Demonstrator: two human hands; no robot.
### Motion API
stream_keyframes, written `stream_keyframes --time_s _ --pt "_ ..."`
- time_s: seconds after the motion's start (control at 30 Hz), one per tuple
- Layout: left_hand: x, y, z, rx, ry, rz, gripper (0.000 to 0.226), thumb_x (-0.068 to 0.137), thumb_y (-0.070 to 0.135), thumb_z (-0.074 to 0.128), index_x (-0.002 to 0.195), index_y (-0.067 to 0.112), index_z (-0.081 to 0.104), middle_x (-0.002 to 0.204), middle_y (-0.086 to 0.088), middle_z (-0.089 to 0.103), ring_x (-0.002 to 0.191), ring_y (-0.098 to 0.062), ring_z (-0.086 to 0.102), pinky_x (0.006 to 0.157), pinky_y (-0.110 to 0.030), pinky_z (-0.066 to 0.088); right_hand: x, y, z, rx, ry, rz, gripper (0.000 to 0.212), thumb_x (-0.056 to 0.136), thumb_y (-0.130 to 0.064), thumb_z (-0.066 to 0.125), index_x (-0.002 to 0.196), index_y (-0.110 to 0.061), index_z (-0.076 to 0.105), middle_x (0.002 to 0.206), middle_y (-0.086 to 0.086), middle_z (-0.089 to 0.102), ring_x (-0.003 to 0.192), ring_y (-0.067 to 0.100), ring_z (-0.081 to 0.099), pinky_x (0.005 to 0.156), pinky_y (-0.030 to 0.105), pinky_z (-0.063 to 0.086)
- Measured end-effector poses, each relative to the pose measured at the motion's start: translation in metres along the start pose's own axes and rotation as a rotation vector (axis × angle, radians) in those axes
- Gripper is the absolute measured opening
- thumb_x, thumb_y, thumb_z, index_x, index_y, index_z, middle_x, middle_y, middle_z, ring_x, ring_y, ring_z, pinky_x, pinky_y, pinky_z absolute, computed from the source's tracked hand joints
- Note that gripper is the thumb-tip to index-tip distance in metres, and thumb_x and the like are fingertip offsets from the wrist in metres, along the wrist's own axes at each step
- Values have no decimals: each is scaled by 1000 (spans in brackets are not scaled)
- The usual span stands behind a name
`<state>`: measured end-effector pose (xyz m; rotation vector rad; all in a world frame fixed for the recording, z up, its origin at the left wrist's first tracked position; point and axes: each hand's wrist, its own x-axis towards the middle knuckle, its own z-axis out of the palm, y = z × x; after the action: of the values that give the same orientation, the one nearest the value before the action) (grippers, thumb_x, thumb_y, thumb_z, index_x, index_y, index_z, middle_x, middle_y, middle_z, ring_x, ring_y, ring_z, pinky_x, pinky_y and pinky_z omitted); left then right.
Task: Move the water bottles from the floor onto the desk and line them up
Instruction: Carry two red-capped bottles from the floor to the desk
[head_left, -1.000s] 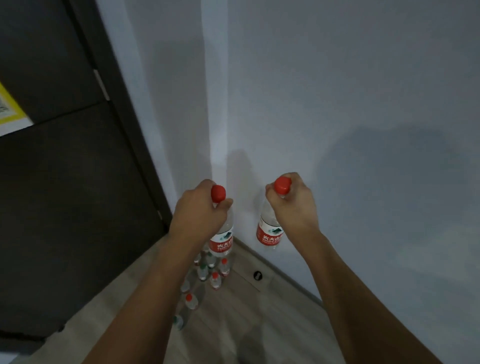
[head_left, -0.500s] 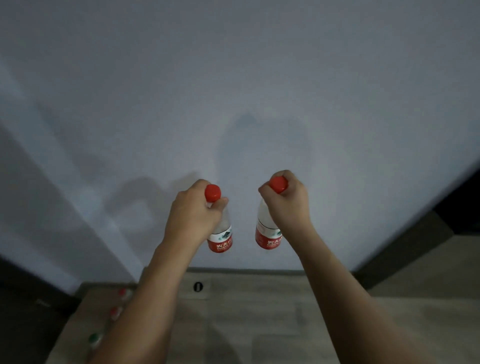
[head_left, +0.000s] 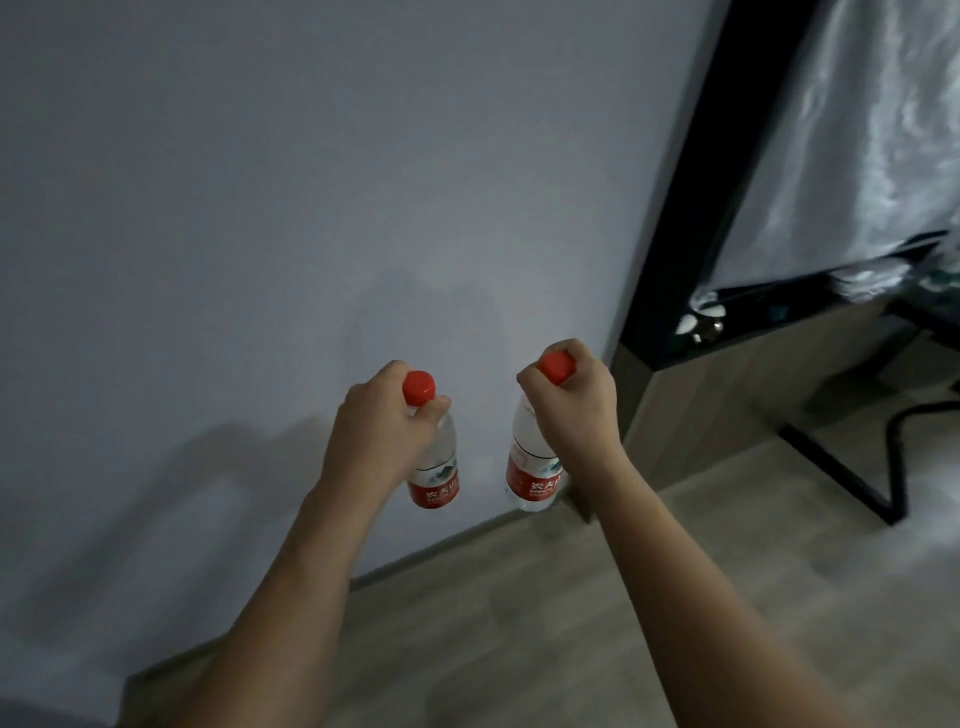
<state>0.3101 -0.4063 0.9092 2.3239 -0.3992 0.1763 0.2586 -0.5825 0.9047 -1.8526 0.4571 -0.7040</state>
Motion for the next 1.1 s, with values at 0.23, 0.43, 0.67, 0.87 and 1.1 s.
stream_keyframes --time_s 0.23,0.43,0.67,0.87,1.1 --pt "-6 98 77 6 -152 199 24 86 37 72 93 19 57 76 8 58 70 -11 56 62 -25 38 -1 35 -129 -38 221 60 15 74 -22 65 72 -29 51 61 -14 57 55 -4 55 50 17 41" --pt "-27 183 151 -70 -348 398 19 88 36 71 94 23 58 76 9 58 70 -3 55 57 -19 38 -17 67 -227 -122 474 105 13 73 -24 64 71 -24 50 59 -12 51 55 0 51 52 18 40" --pt "-66 274 228 -155 -572 560 19 87 38 69 97 24 60 86 6 63 88 -17 60 77 -36 52 -46 95 -335 -208 681 166 14 76 -20 66 75 -25 53 64 -9 52 60 6 53 55 24 47" --pt "-91 338 274 -197 -633 629 17 84 35 73 89 24 61 76 9 62 73 -3 58 61 -20 42 -66 113 -411 -257 804 203 14 75 -19 66 72 -23 52 60 -8 50 57 2 49 50 11 37" --pt "-109 397 308 -180 -631 667 21 85 34 73 95 20 63 78 7 62 72 -9 57 57 -18 36 -71 127 -471 -276 856 240 10 76 -20 66 80 -17 56 67 1 56 60 14 53 58 34 50"
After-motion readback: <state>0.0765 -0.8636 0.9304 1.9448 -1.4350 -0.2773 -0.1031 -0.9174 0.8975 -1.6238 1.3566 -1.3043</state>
